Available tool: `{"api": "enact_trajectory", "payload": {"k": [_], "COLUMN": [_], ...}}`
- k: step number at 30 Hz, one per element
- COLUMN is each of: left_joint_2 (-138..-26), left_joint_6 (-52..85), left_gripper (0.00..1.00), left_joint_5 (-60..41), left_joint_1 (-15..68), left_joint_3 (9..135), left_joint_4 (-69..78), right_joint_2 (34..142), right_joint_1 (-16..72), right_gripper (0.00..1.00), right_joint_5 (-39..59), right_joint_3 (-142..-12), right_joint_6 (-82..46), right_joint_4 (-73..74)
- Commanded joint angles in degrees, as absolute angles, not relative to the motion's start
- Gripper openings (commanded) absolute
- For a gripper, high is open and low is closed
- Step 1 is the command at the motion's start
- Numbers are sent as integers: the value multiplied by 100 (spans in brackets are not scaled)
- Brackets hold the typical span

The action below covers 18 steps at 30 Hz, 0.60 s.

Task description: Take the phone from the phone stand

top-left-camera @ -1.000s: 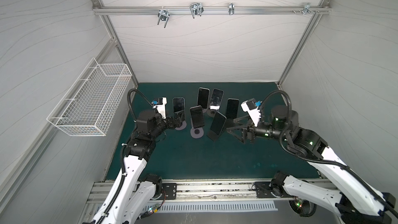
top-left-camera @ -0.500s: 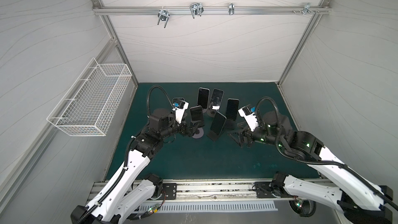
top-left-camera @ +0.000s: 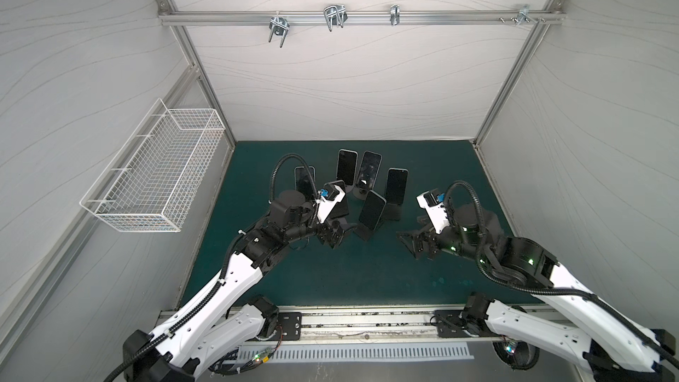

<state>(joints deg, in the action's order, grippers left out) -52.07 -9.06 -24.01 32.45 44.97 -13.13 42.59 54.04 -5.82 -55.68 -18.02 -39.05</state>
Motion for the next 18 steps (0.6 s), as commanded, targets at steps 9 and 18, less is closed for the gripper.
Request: {"api": "enact_trajectory", "payload": {"k": [9, 18], "left_joint_2": [-6109, -6708], "left_joint_6": [-848, -554], "left_gripper": [99, 99], "left_joint_5": [-2013, -1234], "left_joint_1": [3399, 3553], "left_joint_3": [4898, 5120], "left_joint_4": [-740, -275], "right_joint_2": [3885, 3894], "right_joint_1": [5414, 5399], "right_gripper": [99, 99], "right_joint_5": [-981, -1433], "right_joint_3": [-5195, -5132], "right_joint_6": [-1926, -1840], "right_joint_4": [-3866, -3815]}}
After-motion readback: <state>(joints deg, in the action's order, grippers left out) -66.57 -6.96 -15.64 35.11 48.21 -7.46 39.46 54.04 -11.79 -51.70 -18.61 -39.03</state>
